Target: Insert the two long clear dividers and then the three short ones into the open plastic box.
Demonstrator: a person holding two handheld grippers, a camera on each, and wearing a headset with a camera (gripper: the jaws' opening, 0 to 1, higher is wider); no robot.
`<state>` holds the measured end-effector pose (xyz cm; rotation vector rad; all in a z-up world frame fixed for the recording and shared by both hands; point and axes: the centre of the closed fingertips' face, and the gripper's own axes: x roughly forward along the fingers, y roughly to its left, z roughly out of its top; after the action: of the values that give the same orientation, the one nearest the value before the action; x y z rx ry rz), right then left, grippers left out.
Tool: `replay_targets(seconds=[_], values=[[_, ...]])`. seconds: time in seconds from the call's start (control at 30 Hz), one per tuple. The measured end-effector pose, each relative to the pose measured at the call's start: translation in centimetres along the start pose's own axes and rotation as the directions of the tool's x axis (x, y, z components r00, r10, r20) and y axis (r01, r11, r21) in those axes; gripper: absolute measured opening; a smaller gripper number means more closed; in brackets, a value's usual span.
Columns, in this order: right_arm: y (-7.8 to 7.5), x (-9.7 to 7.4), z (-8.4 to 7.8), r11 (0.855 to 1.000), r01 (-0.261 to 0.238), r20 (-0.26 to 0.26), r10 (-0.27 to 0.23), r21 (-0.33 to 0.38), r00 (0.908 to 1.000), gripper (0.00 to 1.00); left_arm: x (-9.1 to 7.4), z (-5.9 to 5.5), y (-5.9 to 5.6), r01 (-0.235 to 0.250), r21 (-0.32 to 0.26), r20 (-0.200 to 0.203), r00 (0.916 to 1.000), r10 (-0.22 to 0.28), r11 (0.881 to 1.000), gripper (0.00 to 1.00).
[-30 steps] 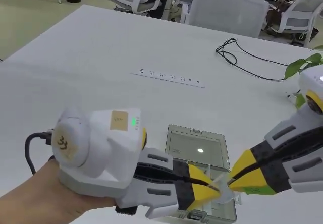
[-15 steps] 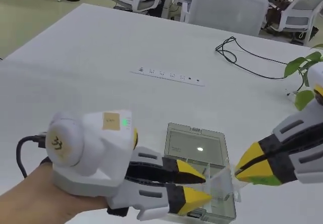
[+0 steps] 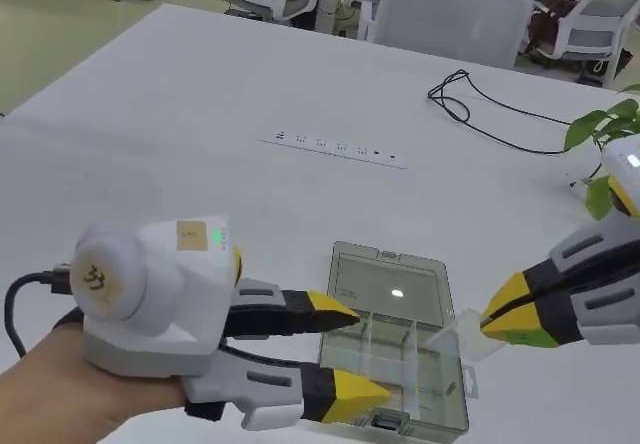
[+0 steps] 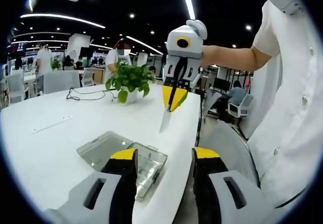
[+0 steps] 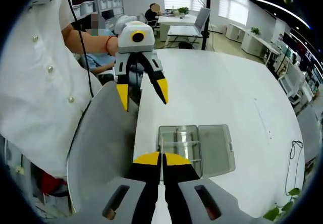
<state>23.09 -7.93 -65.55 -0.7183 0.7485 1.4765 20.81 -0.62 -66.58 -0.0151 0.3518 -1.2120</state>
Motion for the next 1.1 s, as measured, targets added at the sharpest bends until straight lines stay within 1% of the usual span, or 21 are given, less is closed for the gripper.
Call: replay_targets(seconds=[0.13, 0.27, 0.33, 0.47, 0.57, 0.63, 0.7, 0.77, 0.83, 0.93, 1.03, 1.1], values=[[-0.6, 0.7, -1.1, 1.000, 0.009, -0.027, -0.009, 0.008, 0.9996, 0.03, -0.4, -1.0, 0.8, -0.025, -0.007, -0.021, 0.9995, 0.024, 1.000, 0.47], [-1.3, 1.5, -2.0, 1.000, 0.016, -0.051, -0.016, 0.015, 0.9986, 0.03, -0.8, -1.5, 1.5, -0.045, -0.022, -0.020, 0.9988, 0.044, 0.999, 0.53], [-1.5, 1.8, -2.3, 1.000, 0.018, -0.057, -0.017, 0.016, 0.9982, 0.03, -0.8, -1.8, 1.9, -0.057, -0.020, -0.023, 0.9981, 0.057, 0.998, 0.58], [-2.2, 2.6, -3.2, 1.000, 0.026, -0.088, -0.025, 0.013, 0.9958, 0.03, -1.0, -2.7, 2.5, -0.073, -0.028, -0.037, 0.9967, 0.072, 0.997, 0.67], [-3.0, 3.6, -4.3, 1.000, 0.025, -0.104, -0.023, 0.016, 0.9943, 0.03, -1.1, -3.5, 3.2, -0.093, -0.041, -0.041, 0.9949, 0.092, 0.995, 0.74], [-3.1, 4.0, -4.6, 1.000, 0.023, -0.111, -0.020, 0.022, 0.9937, 0.03, -1.2, -4.0, 3.4, -0.096, -0.046, -0.048, 0.9945, 0.093, 0.994, 0.76], [-3.3, 4.5, -5.2, 1.000, 0.022, -0.132, -0.019, 0.017, 0.9911, 0.03, -1.2, -4.4, 3.5, -0.096, -0.053, -0.057, 0.9940, 0.093, 0.994, 0.79], [-3.4, 5.1, -5.7, 1.000, 0.015, -0.149, -0.012, 0.021, 0.9888, 0.03, -1.2, -4.7, 3.6, -0.099, -0.048, -0.064, 0.9934, 0.096, 0.994, 0.82], [-3.5, 5.4, -6.1, 1.000, 0.012, -0.162, -0.008, 0.022, 0.9867, 0.03, -1.2, -4.8, 3.6, -0.099, -0.047, -0.064, 0.9933, 0.096, 0.994, 0.84], [-3.7, 5.9, -6.8, 1.000, 0.007, -0.185, -0.004, 0.017, 0.9827, 0.03, -1.2, -5.0, 3.6, -0.101, -0.060, -0.061, 0.9934, 0.097, 0.993, 0.87], [-3.9, 6.2, -7.0, 1.000, 0.002, -0.187, 0.002, 0.022, 0.9824, 0.03, -1.3, -5.1, 3.7, -0.102, -0.055, -0.060, 0.9933, 0.098, 0.993, 0.88], [-3.9, 6.5, -7.2, 1.000, -0.002, -0.190, 0.006, 0.024, 0.9818, 0.03, -1.3, -5.2, 3.6, -0.101, -0.063, -0.063, 0.9933, 0.097, 0.993, 0.88]])
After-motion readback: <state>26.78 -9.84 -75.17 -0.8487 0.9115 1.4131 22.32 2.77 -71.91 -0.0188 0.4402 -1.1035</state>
